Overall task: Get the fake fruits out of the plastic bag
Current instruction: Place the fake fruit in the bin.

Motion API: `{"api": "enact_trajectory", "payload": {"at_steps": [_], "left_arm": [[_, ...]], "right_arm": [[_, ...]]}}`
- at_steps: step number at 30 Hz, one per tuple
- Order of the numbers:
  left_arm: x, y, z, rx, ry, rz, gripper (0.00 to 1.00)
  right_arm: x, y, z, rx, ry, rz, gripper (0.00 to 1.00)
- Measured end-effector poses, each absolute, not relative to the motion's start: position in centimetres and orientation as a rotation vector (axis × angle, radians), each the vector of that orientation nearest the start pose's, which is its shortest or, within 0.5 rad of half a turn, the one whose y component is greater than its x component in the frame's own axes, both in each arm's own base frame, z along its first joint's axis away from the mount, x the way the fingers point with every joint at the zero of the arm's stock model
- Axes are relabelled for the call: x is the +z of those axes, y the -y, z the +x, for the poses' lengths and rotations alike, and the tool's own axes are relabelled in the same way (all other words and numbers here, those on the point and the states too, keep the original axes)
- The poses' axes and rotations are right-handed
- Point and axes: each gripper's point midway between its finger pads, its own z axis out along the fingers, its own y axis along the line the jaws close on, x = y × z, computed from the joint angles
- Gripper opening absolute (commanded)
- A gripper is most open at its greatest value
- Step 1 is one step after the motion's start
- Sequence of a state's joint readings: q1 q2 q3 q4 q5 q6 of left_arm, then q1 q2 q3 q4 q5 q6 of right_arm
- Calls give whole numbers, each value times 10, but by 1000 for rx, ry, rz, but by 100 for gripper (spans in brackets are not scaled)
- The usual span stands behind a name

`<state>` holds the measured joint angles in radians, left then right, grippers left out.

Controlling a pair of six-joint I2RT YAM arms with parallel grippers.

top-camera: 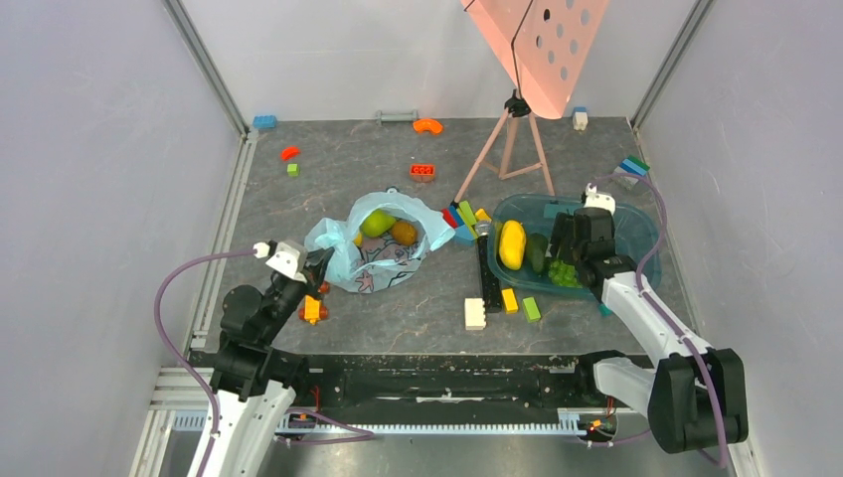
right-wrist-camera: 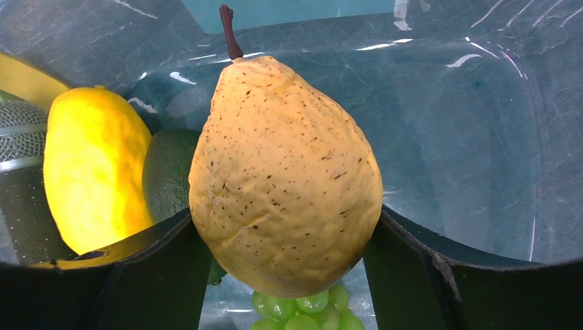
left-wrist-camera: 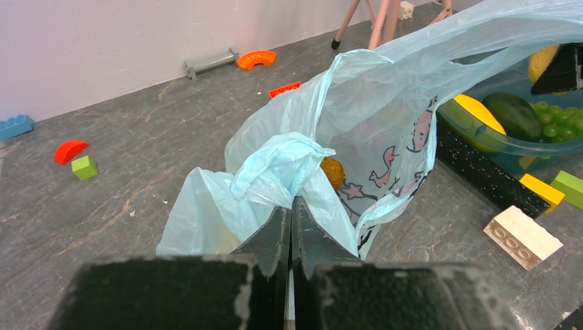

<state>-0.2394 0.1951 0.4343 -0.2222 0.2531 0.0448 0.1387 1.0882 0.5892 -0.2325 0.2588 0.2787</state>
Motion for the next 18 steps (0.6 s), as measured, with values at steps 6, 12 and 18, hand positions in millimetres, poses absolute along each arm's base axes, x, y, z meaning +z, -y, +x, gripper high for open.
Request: {"api": "enact_trajectory", "payload": {"at_steps": [6, 12, 18], "left_arm": [[245, 93, 213, -339, -1501, 407, 2], [243, 93, 213, -340, -1499, 408, 2], [243, 93, 212, -340, -1496, 409, 2]], "right_arm": [[84, -6, 300, -72, -2260, 291, 85], [86, -6, 301, -69, -2256, 274, 87], [109, -15, 301, -6, -2190, 201, 85]]}}
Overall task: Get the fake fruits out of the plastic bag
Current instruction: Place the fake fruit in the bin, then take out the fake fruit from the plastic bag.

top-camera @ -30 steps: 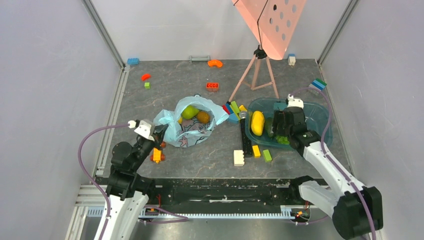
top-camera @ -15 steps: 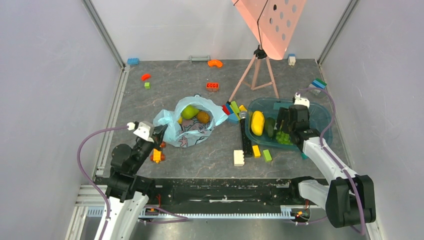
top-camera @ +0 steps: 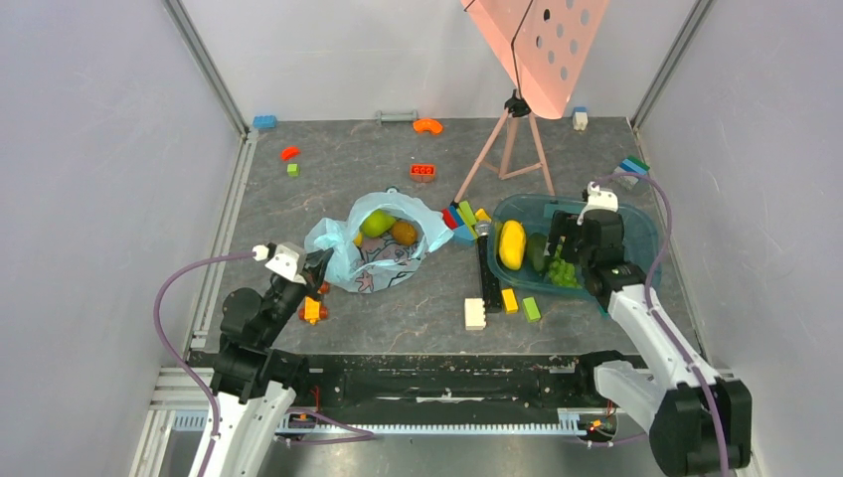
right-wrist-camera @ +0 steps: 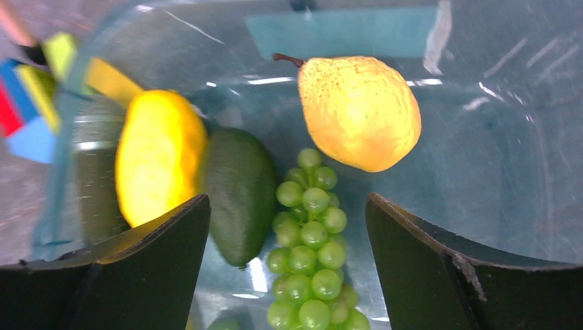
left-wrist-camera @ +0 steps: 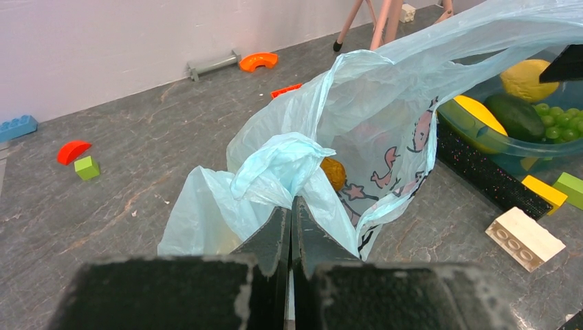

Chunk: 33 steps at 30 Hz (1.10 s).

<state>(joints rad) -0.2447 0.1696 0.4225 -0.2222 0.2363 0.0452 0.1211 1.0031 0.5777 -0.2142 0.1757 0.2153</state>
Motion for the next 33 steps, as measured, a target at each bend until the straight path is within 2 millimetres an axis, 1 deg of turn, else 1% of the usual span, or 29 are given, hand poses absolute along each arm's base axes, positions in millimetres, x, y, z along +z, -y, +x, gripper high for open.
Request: {"api": "enact_trajectory", "payload": {"at_steps": [2, 5, 7, 10, 12, 16, 19, 21, 23, 24, 26, 29, 30, 32, 33], "left_arm": [[243, 93, 212, -340, -1496, 409, 2], [243, 93, 212, -340, -1496, 409, 2], [243, 93, 212, -340, -1499, 409, 2], [240, 94, 214, -341, -1511, 410, 2], [238, 95, 214, -344, -1522, 414, 2], [236, 96, 214, -347, -1528, 416, 2], [236, 95, 214, -342, -1531, 411, 2], [235, 94, 215, -338, -1533, 407, 2], [235, 94, 215, -337, -1533, 406, 2], [235, 94, 215, -337, -1533, 406, 2], [235, 94, 215, -337, -1533, 407, 2], [235, 94, 215, -338, -1533, 407, 2], [235, 94, 215, -338, -1533, 407, 2], [235, 94, 214, -338, -1533, 407, 2], [235, 94, 214, -338, -1533, 407, 2]], "right_arm": [[125, -23, 301, 54, -2135, 165, 85], [152, -43, 298, 142, -2044, 84, 86], [165, -69, 291, 184, -2008, -32, 85], [185, -122, 278, 255, -1983, -254, 85], [201, -148, 272, 300, -1957, -348, 84], [237, -184, 271, 363, -1900, -443, 83], [255, -212, 267, 399, -1869, -510, 82], [263, -228, 263, 413, -1856, -553, 81], [275, -245, 257, 424, -1840, -598, 80], [285, -255, 254, 435, -1822, -615, 80], [311, -276, 246, 466, -1771, -647, 77], [354, -312, 227, 530, -1679, -696, 74], [370, -327, 218, 556, -1644, -720, 73], [387, -351, 204, 585, -1601, -759, 70], [391, -360, 200, 594, -1588, -776, 68]]}}
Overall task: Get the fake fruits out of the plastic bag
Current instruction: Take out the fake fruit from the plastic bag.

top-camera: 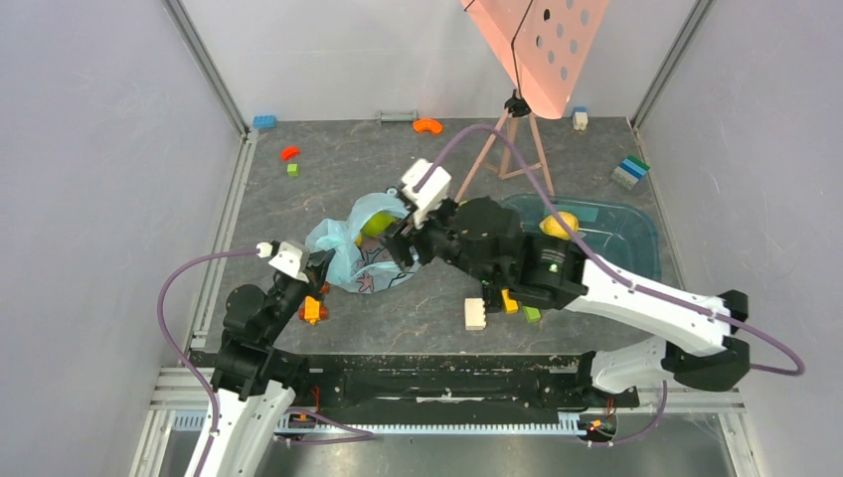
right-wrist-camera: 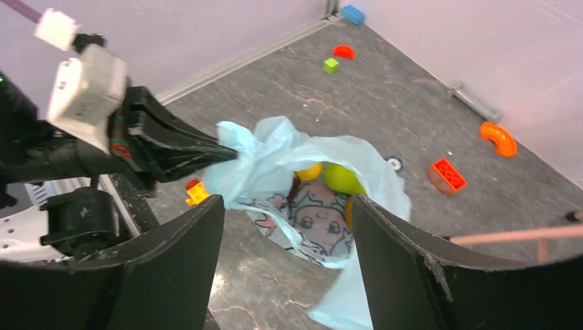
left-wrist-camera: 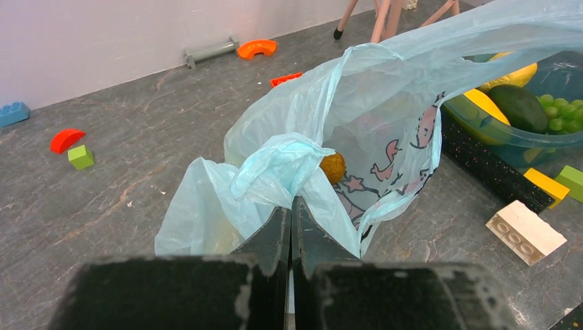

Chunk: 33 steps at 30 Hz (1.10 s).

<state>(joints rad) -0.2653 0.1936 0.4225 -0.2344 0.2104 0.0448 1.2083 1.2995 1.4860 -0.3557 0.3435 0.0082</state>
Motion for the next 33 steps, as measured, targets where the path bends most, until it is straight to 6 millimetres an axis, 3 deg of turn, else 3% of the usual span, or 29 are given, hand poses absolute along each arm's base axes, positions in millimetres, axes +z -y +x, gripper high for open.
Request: {"api": "enact_trajectory", "payload": {"at_steps": [2, 4, 12, 18, 24, 28, 33], "left_arm": [[235, 95, 214, -338, -1533, 408, 2], [235, 94, 214, -338, -1534, 407, 2], [240, 92, 212, -329, -1513, 398, 2], [246, 91, 208, -327, -1481, 396, 2], [249, 90, 205, -325, -1464, 397, 2], [247, 90, 205, -324, -1473, 400, 2], [246, 89, 203, -318, -1477, 406, 2]], "right_arm": [[390, -380, 191, 599, -1579, -813, 63], [375, -393, 189, 580, -1600, -845, 57], [309, -412, 207, 460, -1731, -864, 42], [263, -427, 232, 395, -1862, -825, 40], [228, -417, 271, 389, -1975, -743, 40], [210, -412, 294, 384, -2008, -705, 47], [168, -428, 298, 363, -2058, -767, 48]]}}
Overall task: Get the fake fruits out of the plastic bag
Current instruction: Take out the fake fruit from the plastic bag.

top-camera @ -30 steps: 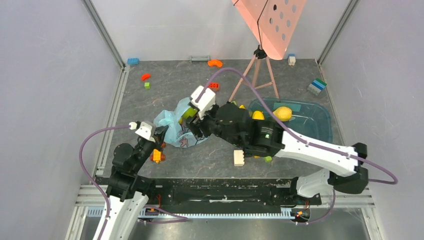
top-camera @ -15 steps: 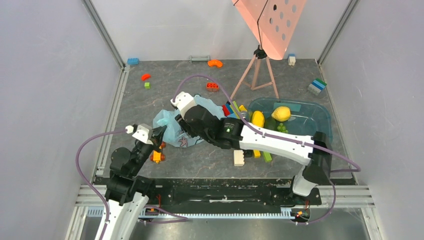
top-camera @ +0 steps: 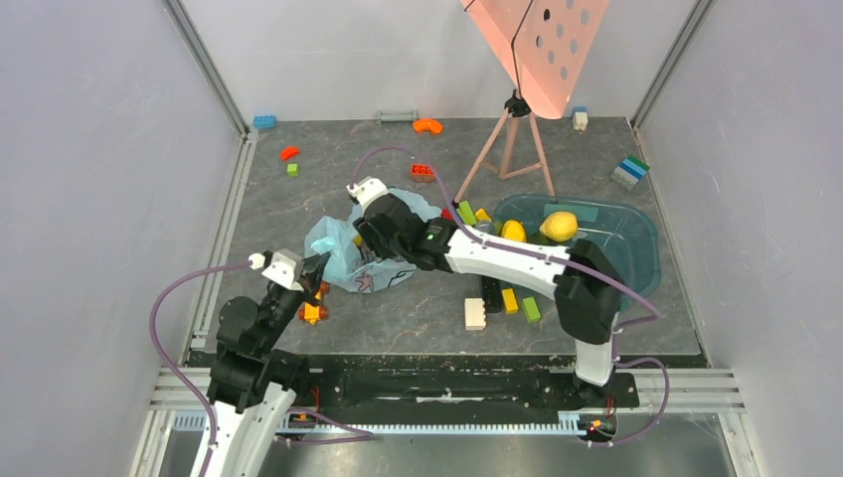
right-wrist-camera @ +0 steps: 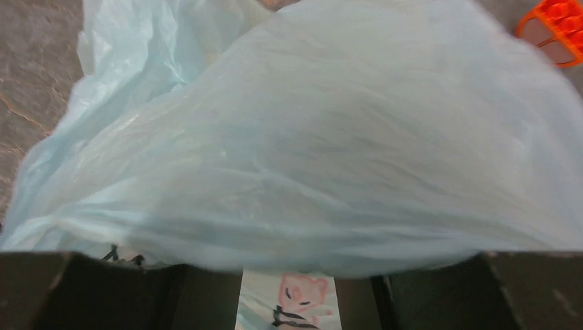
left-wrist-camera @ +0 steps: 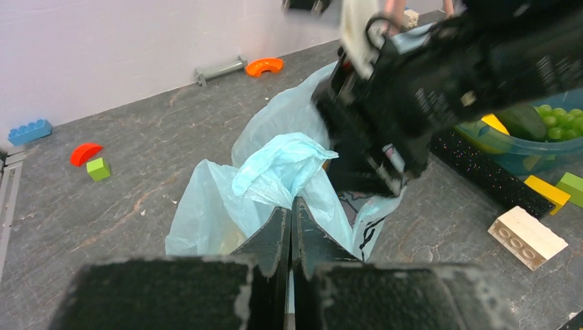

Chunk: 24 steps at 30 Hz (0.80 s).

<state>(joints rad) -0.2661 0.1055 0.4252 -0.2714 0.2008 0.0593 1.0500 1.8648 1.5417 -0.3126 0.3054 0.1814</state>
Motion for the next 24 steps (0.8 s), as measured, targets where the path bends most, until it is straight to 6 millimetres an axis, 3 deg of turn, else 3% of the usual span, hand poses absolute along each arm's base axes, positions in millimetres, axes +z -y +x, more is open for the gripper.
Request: {"api": "enact_trajectory", "payload": {"at_steps": [4, 8, 16, 24], "left_arm": [[250, 88, 198, -315, -1456, 404, 2], [258, 86, 194, -313, -1429, 401, 2], [268, 82, 188, -291, -1396, 400, 2], [272, 81, 186, -277, -1373, 405, 2]], "right_arm": [[137, -438, 299, 353, -2098, -807, 50], [120, -443, 306, 360, -2117, -809, 59], [127, -460, 322, 484, -2063, -748, 72], [123, -484, 321, 649, -2038, -745, 81]]}}
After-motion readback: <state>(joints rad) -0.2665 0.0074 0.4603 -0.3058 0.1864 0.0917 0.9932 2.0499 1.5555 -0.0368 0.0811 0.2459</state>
